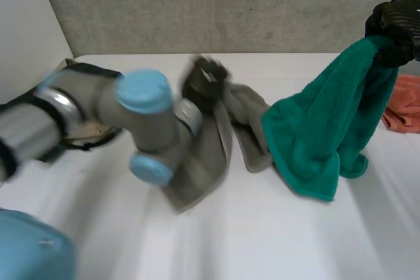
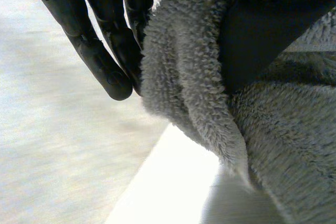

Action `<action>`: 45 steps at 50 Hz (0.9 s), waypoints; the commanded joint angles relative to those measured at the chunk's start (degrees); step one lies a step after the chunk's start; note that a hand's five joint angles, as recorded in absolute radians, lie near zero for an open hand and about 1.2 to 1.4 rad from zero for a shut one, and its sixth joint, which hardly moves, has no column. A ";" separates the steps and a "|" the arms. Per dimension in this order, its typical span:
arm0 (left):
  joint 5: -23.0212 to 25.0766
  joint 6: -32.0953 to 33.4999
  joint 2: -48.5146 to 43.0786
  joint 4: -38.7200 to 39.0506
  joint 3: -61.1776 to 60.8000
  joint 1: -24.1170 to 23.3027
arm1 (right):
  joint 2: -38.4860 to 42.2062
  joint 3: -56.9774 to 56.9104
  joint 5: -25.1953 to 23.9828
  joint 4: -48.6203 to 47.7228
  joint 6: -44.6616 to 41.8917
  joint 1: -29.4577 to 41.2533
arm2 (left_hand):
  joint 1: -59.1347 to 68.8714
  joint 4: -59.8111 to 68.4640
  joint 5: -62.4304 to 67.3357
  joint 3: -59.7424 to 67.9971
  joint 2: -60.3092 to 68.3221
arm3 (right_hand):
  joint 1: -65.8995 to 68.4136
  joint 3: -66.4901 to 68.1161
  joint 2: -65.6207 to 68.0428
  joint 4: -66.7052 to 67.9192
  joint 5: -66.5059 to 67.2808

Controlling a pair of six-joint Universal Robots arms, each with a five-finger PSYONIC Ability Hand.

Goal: Fold the laundry.

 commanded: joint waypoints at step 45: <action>10.65 -29.61 35.38 -7.45 -37.22 19.28 | 6.57 -6.49 6.29 3.69 -7.49 21.02 | -54.31 -58.21 -56.11 -57.23 -57.99 | 16.24 12.01 12.67 11.55 13.19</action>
